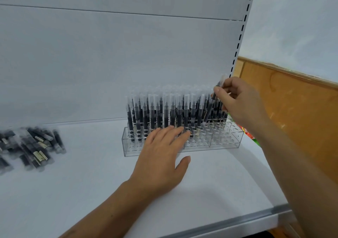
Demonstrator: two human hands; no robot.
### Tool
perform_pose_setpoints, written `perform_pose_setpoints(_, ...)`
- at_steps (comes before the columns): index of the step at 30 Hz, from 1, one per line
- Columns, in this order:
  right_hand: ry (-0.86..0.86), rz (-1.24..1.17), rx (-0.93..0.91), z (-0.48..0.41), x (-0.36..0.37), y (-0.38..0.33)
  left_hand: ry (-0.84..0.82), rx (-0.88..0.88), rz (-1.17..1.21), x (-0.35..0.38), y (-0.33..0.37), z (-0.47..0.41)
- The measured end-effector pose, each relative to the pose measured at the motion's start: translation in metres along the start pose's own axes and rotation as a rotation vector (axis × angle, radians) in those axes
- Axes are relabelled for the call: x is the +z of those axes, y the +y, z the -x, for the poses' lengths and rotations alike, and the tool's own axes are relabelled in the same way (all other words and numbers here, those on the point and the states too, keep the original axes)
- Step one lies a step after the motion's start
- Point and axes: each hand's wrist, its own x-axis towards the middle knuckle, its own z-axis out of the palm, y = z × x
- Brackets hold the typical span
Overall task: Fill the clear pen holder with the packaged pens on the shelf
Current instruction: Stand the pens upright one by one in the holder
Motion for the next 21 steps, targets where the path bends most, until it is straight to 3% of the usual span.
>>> perform_pose_setpoints(8,-0.171,0.081,0.037,0.007,0.008,0.011,0.006,-0.006,0.009,0.0,0.0,0.0)
perform_pose_setpoints(21,-0.134,0.15,-0.04,0.005,0.011,0.009,0.006,0.002,-0.011,-0.002,0.001,0.001)
